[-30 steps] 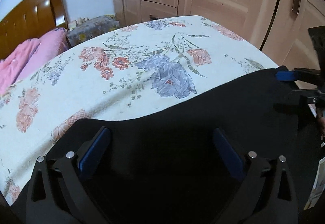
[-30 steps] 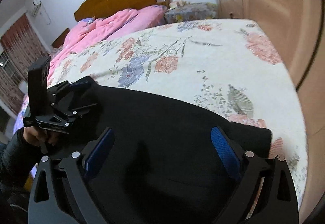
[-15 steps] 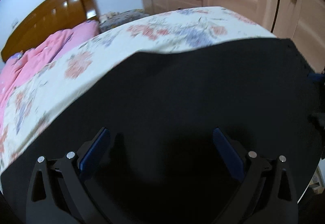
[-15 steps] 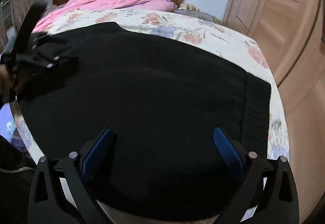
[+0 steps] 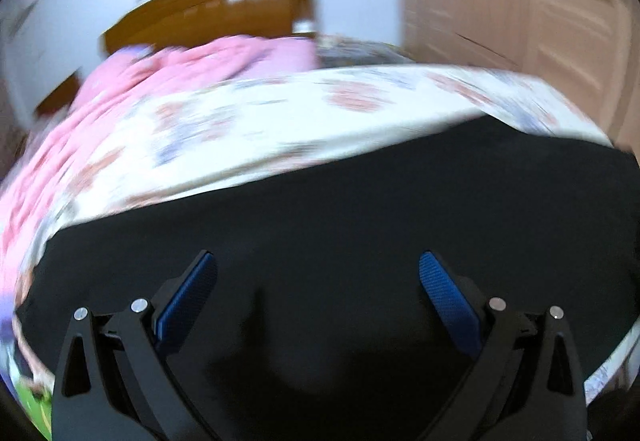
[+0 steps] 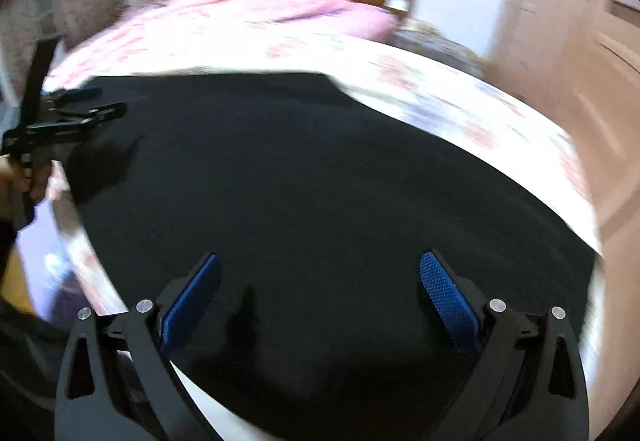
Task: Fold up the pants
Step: 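Grasp the folded pants edge with the right gripper and lift it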
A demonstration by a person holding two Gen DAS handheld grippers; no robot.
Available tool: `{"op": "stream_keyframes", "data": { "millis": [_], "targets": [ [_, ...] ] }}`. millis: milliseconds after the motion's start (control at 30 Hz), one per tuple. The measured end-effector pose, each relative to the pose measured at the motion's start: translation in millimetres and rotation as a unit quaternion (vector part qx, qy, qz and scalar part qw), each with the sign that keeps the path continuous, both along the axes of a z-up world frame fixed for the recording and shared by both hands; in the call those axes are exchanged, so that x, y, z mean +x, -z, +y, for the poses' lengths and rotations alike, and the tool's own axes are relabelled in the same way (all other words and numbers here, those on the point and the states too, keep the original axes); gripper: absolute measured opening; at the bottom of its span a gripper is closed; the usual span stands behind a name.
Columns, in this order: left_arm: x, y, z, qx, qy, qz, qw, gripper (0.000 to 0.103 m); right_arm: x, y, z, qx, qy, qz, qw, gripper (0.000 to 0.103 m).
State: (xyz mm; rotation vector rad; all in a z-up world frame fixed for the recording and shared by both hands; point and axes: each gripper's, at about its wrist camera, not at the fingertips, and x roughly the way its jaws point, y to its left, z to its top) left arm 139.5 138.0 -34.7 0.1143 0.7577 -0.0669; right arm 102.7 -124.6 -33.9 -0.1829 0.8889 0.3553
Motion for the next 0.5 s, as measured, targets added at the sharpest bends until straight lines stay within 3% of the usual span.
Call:
{"op": "stream_keyframes", "data": {
  "millis": [167, 267, 333, 400, 467, 500],
  "targets": [
    [12.4, 3.8, 114.8, -0.036, -0.129, 0.023, 0.9907, 0.101, 36.8, -3.7, 116.7, -0.021, -0.125, -0.028, 0.991, 0.096],
    [11.0, 11.9, 167.8, -0.062, -0.175, 0.042, 0.9816, 0.101, 58.7, 1.4, 171.6, 0.013, -0.181, -0.011, 0.983, 0.096],
    [7.7, 24.5, 187.6, -0.062, -0.189, 0.061, 0.9781, 0.101, 73.2, 16.7, 199.7, -0.028, -0.187, 0.004, 0.982, 0.096],
    [-1.8, 31.9, 192.2, -0.064, -0.175, 0.065, 0.9804, 0.101, 83.4, 34.6, 214.1, -0.076, -0.173, 0.017, 0.982, 0.097],
    [-20.6, 12.9, 190.1, -0.061, -0.175, 0.037, 0.9820, 0.101, 87.9, 34.6, 204.8, -0.032, -0.156, 0.039, 0.987, 0.098],
    [-36.2, -1.5, 194.5, -0.079, -0.174, 0.014, 0.9815, 0.101, 89.2, 34.3, 200.5, -0.036, -0.146, 0.047, 0.988, 0.097]
  ]
}}
